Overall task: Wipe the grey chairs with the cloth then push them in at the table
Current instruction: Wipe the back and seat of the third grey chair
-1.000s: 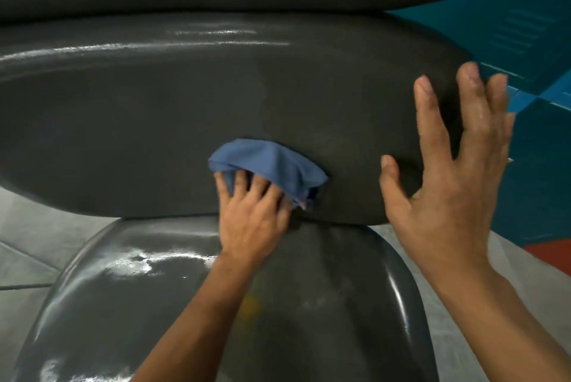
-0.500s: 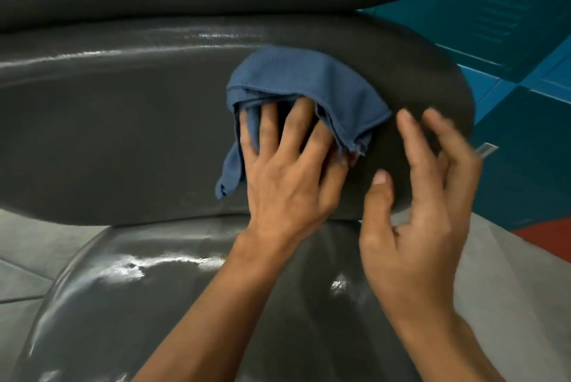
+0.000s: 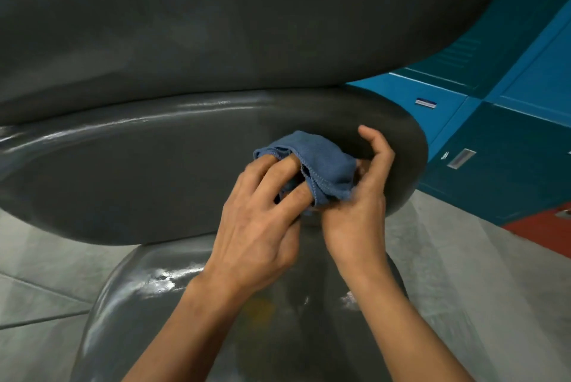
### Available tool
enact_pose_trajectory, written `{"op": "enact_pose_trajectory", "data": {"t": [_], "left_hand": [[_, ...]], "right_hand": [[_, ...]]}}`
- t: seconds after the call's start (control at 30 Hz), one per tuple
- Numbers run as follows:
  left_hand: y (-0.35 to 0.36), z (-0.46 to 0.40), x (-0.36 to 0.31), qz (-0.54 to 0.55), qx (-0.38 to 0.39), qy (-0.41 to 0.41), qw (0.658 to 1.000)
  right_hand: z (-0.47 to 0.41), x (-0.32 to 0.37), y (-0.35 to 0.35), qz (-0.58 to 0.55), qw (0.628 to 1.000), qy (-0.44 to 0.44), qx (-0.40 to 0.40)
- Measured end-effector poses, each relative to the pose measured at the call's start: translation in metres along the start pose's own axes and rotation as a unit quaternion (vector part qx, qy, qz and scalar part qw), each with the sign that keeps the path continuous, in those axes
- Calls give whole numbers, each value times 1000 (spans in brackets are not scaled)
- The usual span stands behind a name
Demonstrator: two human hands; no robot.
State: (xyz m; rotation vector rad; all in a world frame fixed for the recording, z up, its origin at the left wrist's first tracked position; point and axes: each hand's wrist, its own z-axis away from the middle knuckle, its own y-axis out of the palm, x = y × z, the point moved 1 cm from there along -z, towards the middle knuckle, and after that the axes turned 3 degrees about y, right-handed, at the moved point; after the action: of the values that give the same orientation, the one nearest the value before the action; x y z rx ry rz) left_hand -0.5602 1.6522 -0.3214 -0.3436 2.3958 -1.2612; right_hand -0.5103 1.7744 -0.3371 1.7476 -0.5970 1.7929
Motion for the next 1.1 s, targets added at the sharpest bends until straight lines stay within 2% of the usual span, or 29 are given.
{"op": "enact_pose_trajectory", "data": {"t": [0.1,0.23,0.4,0.57,0.8,1.0,1.1], "left_hand": [[-2,-2,2,-1,-4,3,1000],[-1,1,16,13,-26,-23,999],[0,-2,39,-4,-38,-69,997],[2,2,40,-14,-51,-90,995],[-1,4,52,-51,-64,-76,994],[3,7,55,-52,-97,-84,990],[4,7,54,-55,-99,-83,990]], "right_hand": [[-5,13,-11,51,995,-43,-68],[-10,32,-16,128,968,-146,-162],[-10,39,-3,146,943,-260,-148],[-22,32,-15,199,926,-231,-221],[-46,26,-7,341,897,-245,-139],[-60,20,-15,372,875,-282,-131],[-65,13,-18,387,866,-275,-157]]}}
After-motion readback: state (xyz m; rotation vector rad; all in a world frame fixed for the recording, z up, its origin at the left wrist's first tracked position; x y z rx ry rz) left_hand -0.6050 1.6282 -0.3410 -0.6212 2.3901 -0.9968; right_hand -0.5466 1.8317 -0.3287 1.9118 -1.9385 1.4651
